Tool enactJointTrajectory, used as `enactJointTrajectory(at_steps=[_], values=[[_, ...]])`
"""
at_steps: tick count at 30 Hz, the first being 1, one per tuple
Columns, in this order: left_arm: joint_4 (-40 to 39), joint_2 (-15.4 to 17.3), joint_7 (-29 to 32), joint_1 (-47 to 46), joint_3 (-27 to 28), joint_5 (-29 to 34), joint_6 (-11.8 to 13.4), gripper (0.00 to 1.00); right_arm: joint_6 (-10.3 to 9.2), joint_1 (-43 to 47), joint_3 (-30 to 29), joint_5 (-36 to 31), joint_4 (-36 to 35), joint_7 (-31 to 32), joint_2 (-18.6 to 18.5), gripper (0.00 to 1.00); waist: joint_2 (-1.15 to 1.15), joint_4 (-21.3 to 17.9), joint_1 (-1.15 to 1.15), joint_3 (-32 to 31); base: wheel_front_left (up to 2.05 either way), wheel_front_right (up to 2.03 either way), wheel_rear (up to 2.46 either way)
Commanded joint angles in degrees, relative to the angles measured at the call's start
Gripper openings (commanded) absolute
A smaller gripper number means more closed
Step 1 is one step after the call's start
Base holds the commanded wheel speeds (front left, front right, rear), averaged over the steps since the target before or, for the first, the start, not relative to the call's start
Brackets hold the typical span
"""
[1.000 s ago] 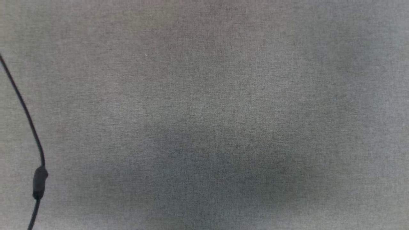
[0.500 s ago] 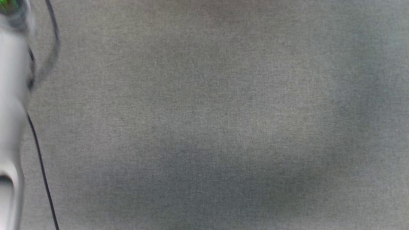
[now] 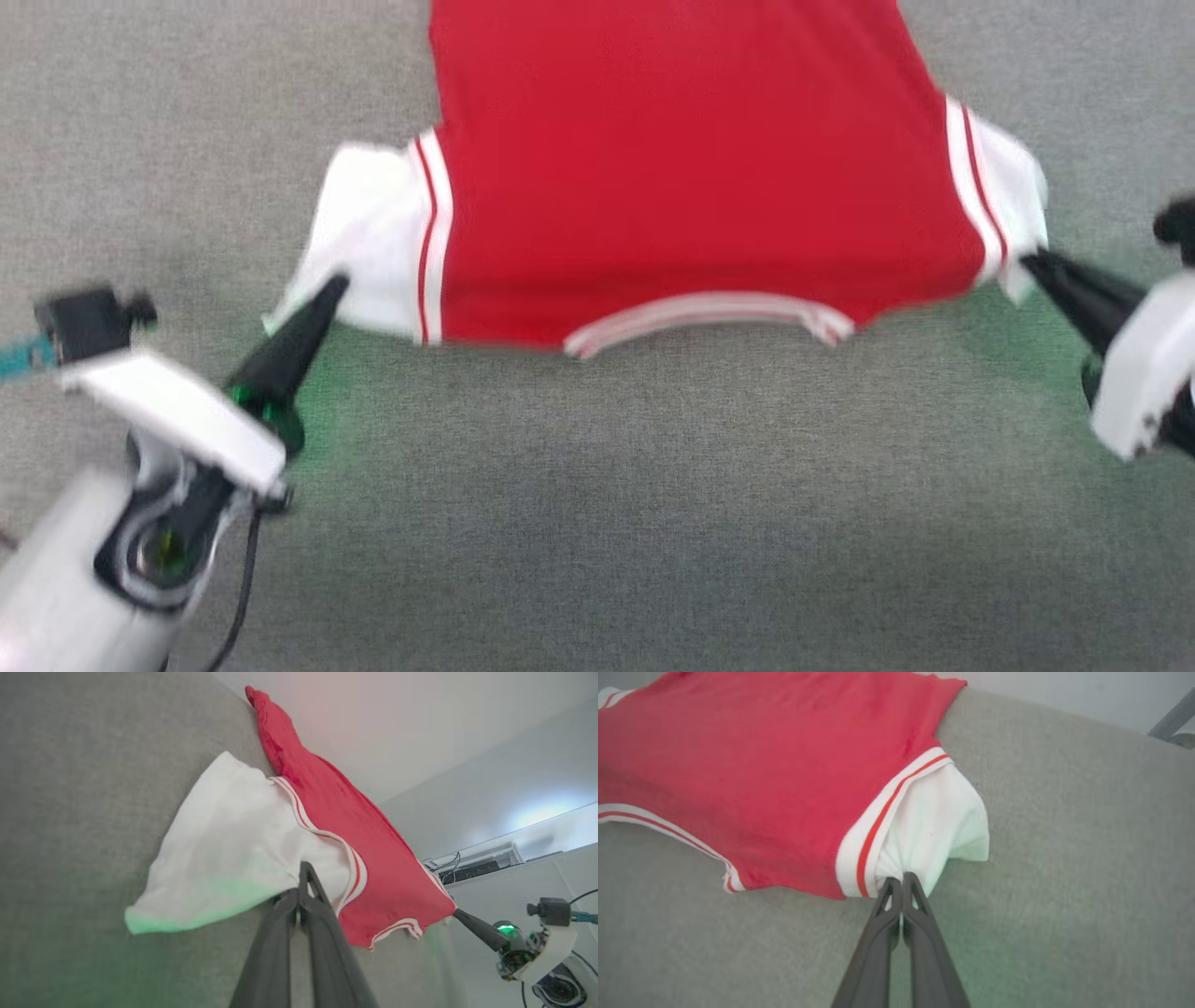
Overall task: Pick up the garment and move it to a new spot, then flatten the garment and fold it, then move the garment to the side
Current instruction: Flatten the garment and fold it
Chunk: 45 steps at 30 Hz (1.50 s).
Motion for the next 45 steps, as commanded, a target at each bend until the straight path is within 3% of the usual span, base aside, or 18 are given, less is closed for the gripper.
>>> enactJointTrajectory(at_steps=[1, 6, 15, 21, 26, 31, 37, 45], values=[[-0.6, 1.2, -1.0, 1.6, 0.1, 1.1, -0.1, 0.00, -0.30, 2.2, -1.3, -0.3, -1.5, 1.1, -0.4, 0.00, 0.00, -0.1, 0.00, -0.4, 0.00, 0.00, 0.00], [-7.4, 4.9, -3.3, 10.7, -1.4, 0.8, -0.1, 0.00, -0.30, 14.7, -8.4, -1.9, -12.1, 9.5, -0.3, 0.00, 0.00, 0.5, 0.00, -1.5, 0.00, 0.00, 0.00], [-15.6, 13.9, -4.8, 24.0, -3.1, 2.3, 0.1, 0.00, -0.30, 33.1, -19.3, -5.0, -28.0, 24.7, 3.3, 0.00, 0.00, 2.3, 0.00, -2.0, 0.00, 0.00, 0.00], [-21.8, 18.1, -6.3, 29.6, -2.3, 2.3, 2.4, 0.00, -0.30, 42.0, -25.3, -4.1, -36.7, 31.4, 5.8, 0.00, 0.00, 3.4, 0.00, -1.5, 0.00, 0.00, 0.00], [-23.5, 15.0, -6.5, 27.3, -3.5, 4.4, 4.2, 0.00, -0.29, 41.2, -25.7, -5.3, -39.0, 32.2, 7.4, 0.00, 0.00, 3.4, 0.00, -1.1, 0.00, 0.00, 0.00], [-19.1, 10.8, -4.8, 23.0, -5.8, 6.7, 5.8, 0.00, -0.29, 37.9, -21.2, -6.0, -34.6, 32.2, 7.1, 0.00, 0.00, 3.2, 0.00, -0.7, 0.00, 0.00, 0.00], [-11.5, 6.2, -4.3, 20.2, -7.9, 7.7, 5.3, 0.00, -0.29, 35.9, -15.6, -7.3, -26.3, 30.3, 6.5, 0.00, 0.00, 2.8, 0.00, -0.7, 0.00, 0.00, 0.00], [-3.9, 2.7, -4.5, 18.8, -10.1, 9.0, 4.0, 0.00, -0.31, 32.5, -9.7, -8.8, -18.4, 26.3, 6.2, 0.00, 0.00, 2.1, 0.00, -0.3, 0.00, 0.00, 0.00]])
